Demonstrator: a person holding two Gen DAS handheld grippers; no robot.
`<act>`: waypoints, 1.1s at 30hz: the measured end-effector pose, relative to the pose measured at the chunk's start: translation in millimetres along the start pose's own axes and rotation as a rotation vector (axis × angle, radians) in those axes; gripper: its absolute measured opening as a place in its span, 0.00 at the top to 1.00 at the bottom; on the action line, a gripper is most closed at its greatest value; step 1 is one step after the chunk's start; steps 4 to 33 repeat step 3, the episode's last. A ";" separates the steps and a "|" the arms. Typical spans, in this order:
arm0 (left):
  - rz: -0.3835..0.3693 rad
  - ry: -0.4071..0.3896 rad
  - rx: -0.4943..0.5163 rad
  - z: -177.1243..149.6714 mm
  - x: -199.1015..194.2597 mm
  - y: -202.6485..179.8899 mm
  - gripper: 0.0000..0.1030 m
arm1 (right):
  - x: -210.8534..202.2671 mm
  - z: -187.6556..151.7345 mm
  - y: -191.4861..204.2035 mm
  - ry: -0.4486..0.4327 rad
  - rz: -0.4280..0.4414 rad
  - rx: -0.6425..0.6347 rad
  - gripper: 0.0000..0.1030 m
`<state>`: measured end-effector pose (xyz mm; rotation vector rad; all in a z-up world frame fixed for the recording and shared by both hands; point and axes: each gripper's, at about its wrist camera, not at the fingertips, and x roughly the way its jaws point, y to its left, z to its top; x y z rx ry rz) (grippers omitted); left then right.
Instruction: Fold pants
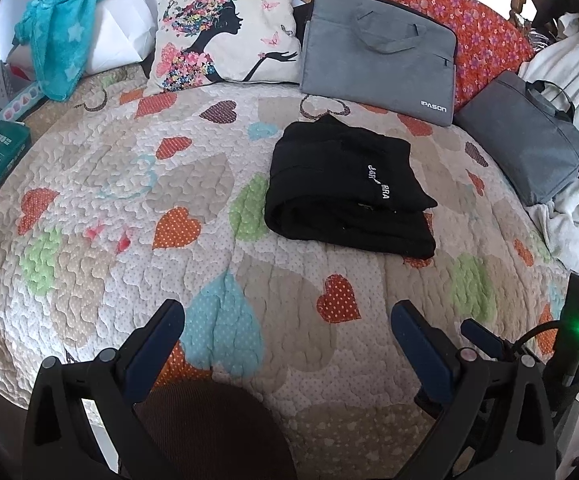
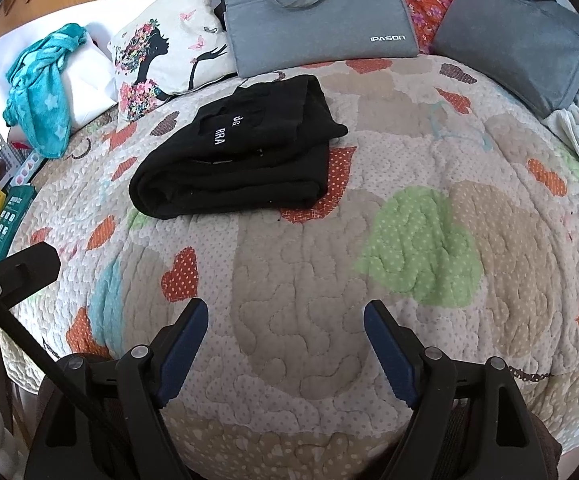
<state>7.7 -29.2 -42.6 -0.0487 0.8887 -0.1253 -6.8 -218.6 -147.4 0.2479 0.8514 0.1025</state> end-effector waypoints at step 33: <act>-0.010 0.016 -0.006 -0.2 0.1 1.0 0.00 | -0.1 -1.1 1.8 -0.001 -0.007 -0.007 0.17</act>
